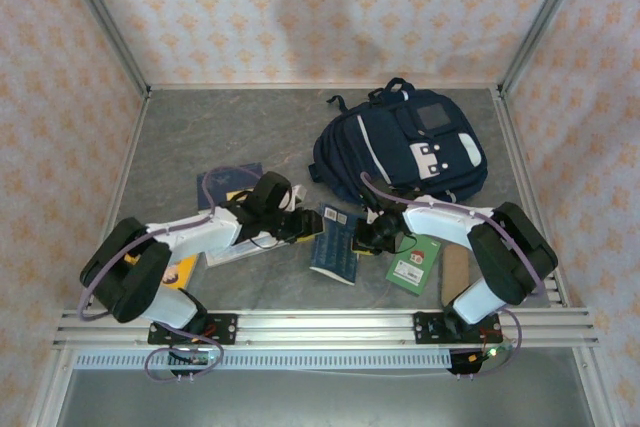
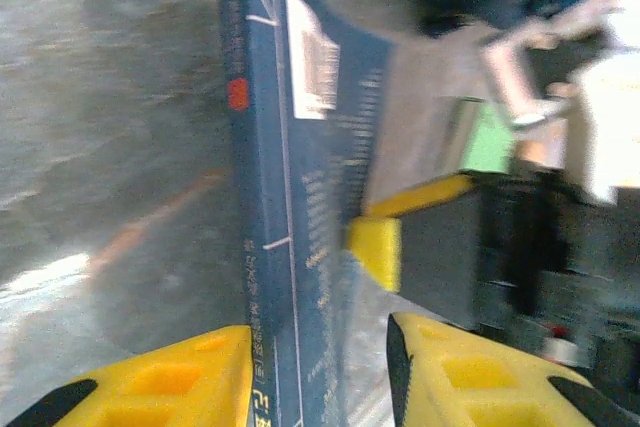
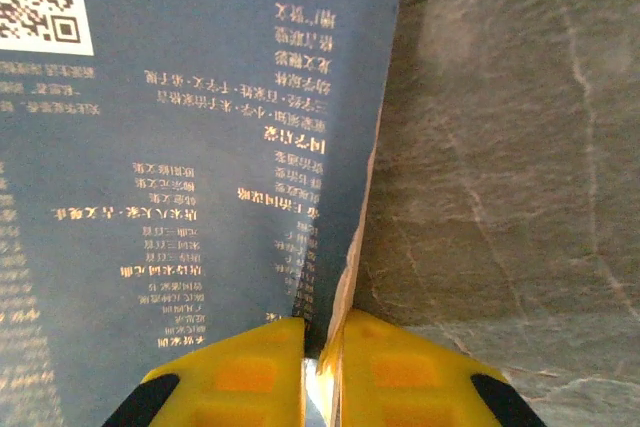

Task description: Pack the student bag

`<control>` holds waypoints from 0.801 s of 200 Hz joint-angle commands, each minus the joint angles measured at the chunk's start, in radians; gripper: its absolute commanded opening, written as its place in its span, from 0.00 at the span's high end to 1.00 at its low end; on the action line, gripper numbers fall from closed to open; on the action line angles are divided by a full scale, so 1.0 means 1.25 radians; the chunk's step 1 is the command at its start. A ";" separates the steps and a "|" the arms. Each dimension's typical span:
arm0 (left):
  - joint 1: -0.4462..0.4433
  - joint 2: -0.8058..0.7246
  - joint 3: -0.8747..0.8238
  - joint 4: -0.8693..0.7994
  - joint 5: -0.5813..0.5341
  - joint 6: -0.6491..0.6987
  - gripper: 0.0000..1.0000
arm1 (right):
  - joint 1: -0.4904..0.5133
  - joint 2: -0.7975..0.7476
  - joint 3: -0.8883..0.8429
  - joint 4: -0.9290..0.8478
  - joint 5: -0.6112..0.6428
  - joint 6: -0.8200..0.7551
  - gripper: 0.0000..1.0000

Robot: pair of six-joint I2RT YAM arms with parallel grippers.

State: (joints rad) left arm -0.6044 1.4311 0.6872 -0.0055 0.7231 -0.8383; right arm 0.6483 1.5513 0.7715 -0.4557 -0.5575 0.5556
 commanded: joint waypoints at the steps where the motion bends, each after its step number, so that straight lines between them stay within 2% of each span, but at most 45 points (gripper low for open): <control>1: -0.021 -0.035 -0.021 0.088 0.074 -0.021 0.60 | 0.011 0.043 -0.030 0.005 0.034 -0.024 0.86; 26: -0.021 -0.023 -0.030 0.087 0.069 -0.018 0.60 | 0.011 0.046 -0.027 0.004 0.029 -0.026 0.86; 81: -0.041 0.088 -0.025 0.206 0.098 -0.066 0.60 | 0.011 0.051 -0.016 -0.002 0.017 -0.032 0.85; 114: -0.042 0.103 0.010 0.153 0.085 -0.035 0.60 | 0.011 0.050 -0.012 -0.010 0.022 -0.034 0.85; 143: -0.040 0.091 0.024 0.066 0.056 0.018 0.69 | 0.011 0.041 -0.011 -0.015 0.033 -0.032 0.85; 160: -0.037 0.079 0.026 0.041 0.050 0.035 0.82 | 0.011 0.024 -0.009 -0.027 0.042 -0.030 0.82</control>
State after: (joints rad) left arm -0.6483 1.5661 0.6872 0.1101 0.7986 -0.8631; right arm 0.6491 1.5642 0.7784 -0.4427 -0.5812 0.5301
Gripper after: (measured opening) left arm 0.258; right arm 0.156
